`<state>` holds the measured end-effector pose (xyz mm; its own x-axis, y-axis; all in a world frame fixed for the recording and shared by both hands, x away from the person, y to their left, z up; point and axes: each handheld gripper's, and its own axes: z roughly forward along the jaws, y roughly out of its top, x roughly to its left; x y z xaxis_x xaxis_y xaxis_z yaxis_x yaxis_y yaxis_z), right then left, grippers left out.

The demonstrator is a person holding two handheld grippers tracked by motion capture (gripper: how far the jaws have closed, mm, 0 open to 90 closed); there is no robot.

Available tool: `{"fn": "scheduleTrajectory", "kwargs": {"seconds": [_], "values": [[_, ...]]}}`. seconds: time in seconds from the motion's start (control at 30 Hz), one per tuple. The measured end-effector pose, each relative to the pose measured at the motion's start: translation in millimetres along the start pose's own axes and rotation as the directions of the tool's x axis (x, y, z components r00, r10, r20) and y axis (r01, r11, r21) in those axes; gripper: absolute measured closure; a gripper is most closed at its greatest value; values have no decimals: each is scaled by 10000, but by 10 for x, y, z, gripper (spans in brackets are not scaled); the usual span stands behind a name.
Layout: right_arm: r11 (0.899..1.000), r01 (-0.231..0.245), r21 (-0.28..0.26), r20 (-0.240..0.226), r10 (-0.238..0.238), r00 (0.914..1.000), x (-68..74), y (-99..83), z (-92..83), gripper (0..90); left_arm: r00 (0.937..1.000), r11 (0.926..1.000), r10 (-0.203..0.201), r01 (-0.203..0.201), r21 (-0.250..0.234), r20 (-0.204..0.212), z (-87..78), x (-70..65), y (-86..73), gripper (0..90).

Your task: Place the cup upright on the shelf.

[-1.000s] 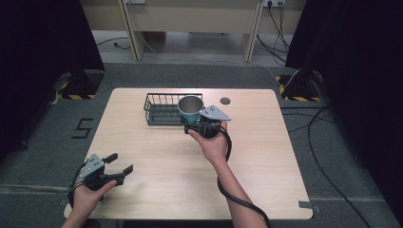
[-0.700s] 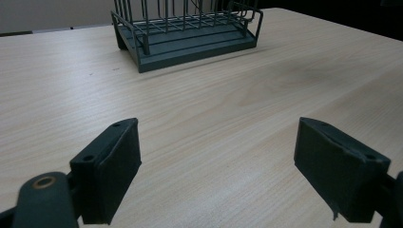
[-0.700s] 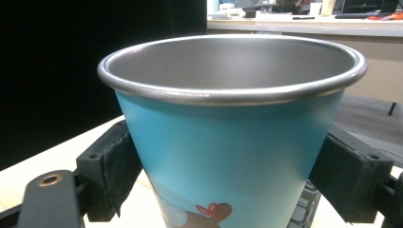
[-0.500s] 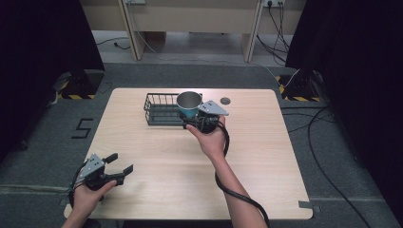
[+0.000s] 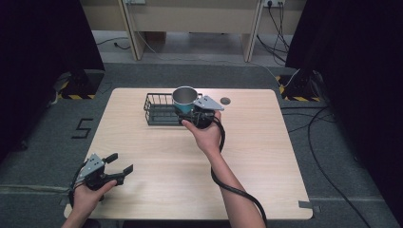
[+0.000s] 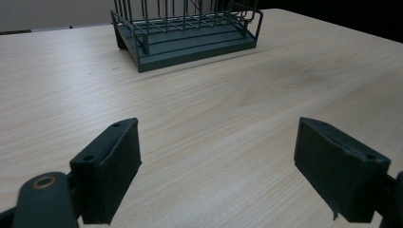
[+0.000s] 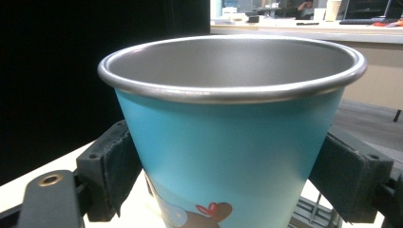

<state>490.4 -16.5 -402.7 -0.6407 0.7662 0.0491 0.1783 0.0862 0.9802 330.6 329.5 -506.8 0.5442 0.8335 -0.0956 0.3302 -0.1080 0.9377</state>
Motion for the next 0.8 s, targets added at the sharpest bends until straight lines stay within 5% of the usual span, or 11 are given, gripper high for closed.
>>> {"fn": "scheduleTrajectory", "kwargs": {"seconds": [0.8], "values": [[9998,-171,-92,192,172,9997,-70,164,217,174,10000,10000,-23,23,-1,51,4,-1,-1,152]]}}
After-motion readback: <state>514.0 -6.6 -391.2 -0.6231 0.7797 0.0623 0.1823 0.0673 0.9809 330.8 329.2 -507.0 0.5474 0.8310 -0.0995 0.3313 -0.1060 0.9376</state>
